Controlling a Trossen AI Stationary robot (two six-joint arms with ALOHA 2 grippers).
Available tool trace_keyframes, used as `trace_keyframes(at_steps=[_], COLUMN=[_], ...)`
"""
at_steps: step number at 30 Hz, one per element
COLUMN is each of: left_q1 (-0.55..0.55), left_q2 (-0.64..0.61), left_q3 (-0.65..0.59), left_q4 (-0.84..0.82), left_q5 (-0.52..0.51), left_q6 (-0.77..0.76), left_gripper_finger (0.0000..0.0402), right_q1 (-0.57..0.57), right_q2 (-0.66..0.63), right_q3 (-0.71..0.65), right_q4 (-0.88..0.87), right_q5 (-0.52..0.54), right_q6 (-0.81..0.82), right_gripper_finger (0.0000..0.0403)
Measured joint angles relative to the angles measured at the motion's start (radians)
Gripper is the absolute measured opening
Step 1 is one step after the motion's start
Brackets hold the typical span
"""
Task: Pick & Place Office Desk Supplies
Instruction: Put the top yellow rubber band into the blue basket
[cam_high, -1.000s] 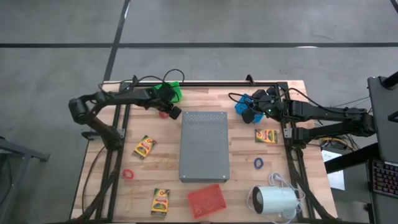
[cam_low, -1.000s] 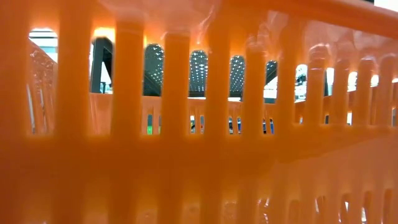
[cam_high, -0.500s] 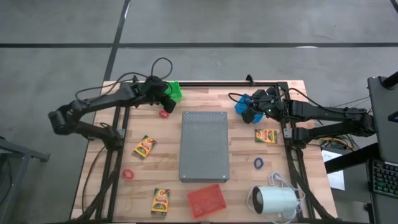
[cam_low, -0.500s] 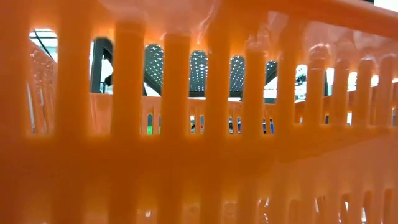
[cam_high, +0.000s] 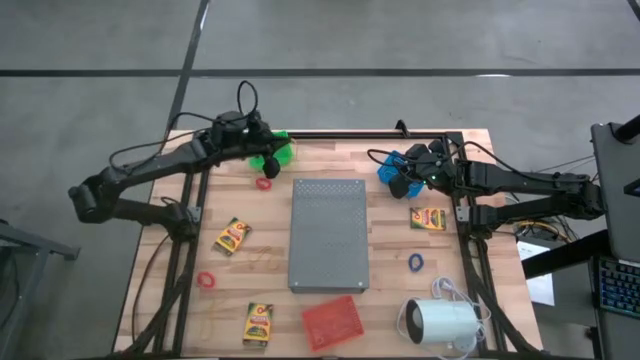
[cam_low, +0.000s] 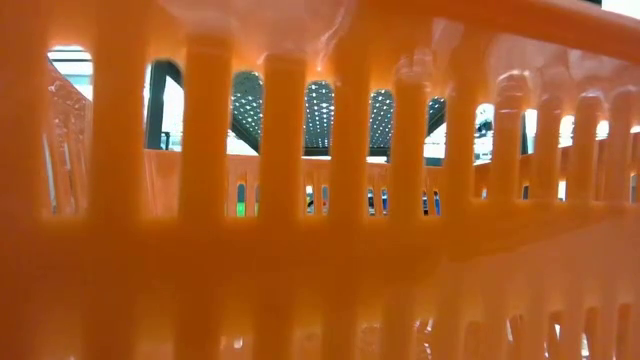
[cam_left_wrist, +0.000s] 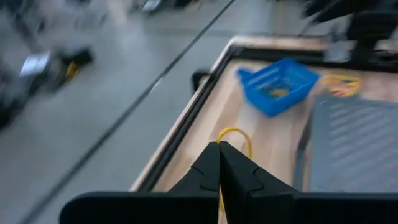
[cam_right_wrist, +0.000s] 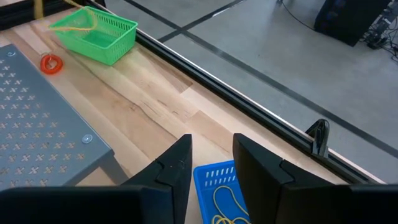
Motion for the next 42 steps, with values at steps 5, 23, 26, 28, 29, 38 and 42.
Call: trace_keyframes(at_steps=[5, 23, 26, 28, 29, 38, 42], left_q1=[0.000, -0.003, -0.003, -0.003, -0.003, -0.003, -0.003], left_q2=[0.000, 0.000, 0.000, 0.000, 0.000, 0.000, 0.001], left_q3=[0.000, 0.000, 0.000, 0.000, 0.000, 0.000, 0.000], left_q4=[0.156, 0.354, 0.354, 0.354, 0.354, 0.356, 0.356], left_q5=[0.107, 0.201, 0.195, 0.185, 0.182, 0.174, 0.173], left_q6=[0.057, 0.026, 0.026, 0.026, 0.025, 0.000, 0.000], left_gripper_finger=[0.0002, 0.0002, 0.0002, 0.0002, 0.0002, 0.0002, 0.0002], right_q1=[0.000, 0.002, 0.002, 0.002, 0.002, 0.002, 0.002], right_q2=[0.002, 0.307, 0.337, 0.340, 0.339, 0.309, 0.308], right_q3=[0.000, -0.001, -0.001, -0.001, -0.001, 0.001, 0.001], right_q4=[0.001, 0.378, 0.410, 0.428, 0.441, 0.732, 0.788], right_q5=[0.000, -0.061, -0.063, -0.065, -0.078, -0.502, -0.515], right_q6=[0.023, -0.577, -0.587, -0.603, -0.610, -0.746, -0.766], right_gripper_finger=[0.0103, 0.0090, 0.0083, 0.0078, 0.0076, 0.0070, 0.0075])
